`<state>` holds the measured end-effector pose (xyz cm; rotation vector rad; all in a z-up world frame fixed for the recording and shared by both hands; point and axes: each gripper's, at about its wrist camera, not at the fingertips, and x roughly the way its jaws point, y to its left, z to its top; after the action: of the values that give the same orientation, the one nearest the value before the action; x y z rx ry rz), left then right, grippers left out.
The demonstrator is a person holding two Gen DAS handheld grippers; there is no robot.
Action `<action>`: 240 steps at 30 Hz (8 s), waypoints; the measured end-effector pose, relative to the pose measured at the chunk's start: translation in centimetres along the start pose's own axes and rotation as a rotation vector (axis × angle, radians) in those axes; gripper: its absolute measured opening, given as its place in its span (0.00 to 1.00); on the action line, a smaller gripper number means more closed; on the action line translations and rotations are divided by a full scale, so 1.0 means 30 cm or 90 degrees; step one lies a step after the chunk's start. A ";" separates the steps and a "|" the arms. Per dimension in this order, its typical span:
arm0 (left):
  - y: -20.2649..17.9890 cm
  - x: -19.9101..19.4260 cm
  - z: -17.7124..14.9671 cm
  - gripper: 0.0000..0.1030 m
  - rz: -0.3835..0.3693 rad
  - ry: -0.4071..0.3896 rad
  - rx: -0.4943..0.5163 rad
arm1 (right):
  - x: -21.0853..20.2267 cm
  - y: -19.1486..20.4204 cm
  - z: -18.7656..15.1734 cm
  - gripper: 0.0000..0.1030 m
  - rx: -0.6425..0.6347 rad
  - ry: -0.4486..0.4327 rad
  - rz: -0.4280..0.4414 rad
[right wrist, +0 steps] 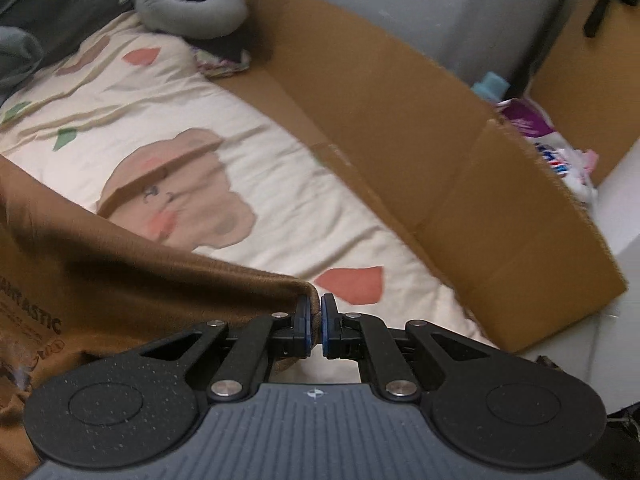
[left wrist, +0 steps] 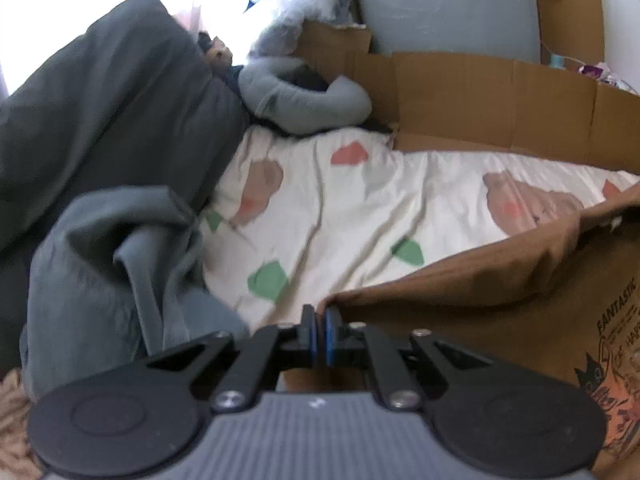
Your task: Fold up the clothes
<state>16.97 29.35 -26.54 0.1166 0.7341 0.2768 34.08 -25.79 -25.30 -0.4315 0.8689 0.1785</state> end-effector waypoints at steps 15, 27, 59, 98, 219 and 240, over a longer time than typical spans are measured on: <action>-0.020 0.284 0.234 0.04 0.005 0.015 -0.017 | 0.198 -0.081 0.106 0.02 0.007 0.021 -0.044; -0.061 0.561 0.382 0.04 0.010 0.065 -0.009 | 0.425 -0.139 0.150 0.02 0.060 0.076 -0.041; -0.084 1.052 0.505 0.07 0.010 0.215 -0.050 | 0.835 -0.198 0.216 0.07 0.136 0.127 -0.005; -0.431 1.071 0.556 0.15 -0.218 0.133 0.173 | 0.896 0.132 0.435 0.52 -0.031 0.004 0.180; -0.477 1.151 0.619 0.22 -0.249 0.189 0.108 | 0.959 0.064 0.434 0.41 0.031 0.007 0.219; -0.436 1.130 0.581 0.18 -0.255 0.126 0.138 | 0.957 0.077 0.406 0.41 0.024 0.007 0.213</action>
<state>55.46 26.50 -38.15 0.1457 0.9638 -0.1764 60.13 -19.03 -41.18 -0.2487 0.9500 0.4676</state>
